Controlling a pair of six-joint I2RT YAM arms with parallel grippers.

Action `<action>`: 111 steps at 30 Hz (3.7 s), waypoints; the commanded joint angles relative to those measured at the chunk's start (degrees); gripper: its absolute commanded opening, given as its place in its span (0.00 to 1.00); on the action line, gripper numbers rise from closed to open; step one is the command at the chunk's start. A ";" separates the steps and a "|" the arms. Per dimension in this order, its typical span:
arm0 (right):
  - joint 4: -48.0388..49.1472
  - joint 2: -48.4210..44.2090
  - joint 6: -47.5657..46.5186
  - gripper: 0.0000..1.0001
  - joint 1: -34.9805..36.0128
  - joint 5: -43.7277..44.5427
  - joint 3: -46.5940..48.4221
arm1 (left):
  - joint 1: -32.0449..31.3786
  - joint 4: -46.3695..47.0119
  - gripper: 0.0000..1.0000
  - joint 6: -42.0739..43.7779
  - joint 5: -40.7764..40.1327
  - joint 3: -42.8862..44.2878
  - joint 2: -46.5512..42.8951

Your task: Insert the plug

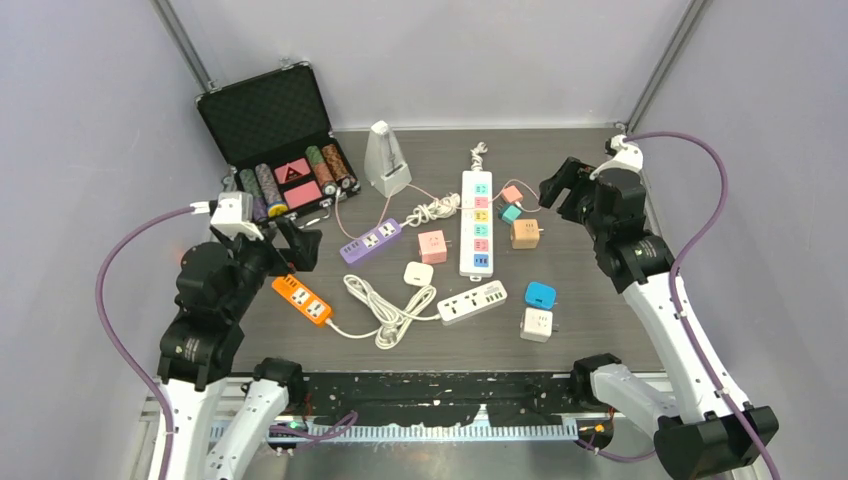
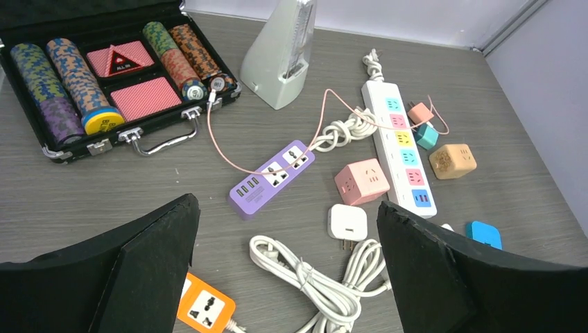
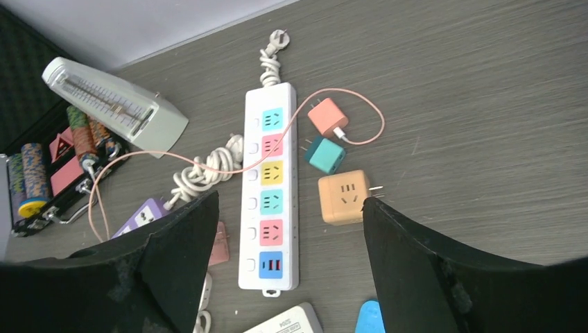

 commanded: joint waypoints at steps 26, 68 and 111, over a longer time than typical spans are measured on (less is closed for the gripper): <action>-3.01 22.02 -4.73 0.96 31.07 9.73 9.40 | 0.15 11.35 0.99 -5.55 21.81 -15.80 5.45; -3.58 60.56 -1.08 0.94 36.36 18.24 29.05 | 0.17 9.45 1.00 -8.54 8.71 -20.05 6.19; 29.64 22.09 23.00 0.40 17.70 -38.60 1.78 | -11.44 55.29 0.97 5.66 24.36 -21.13 18.88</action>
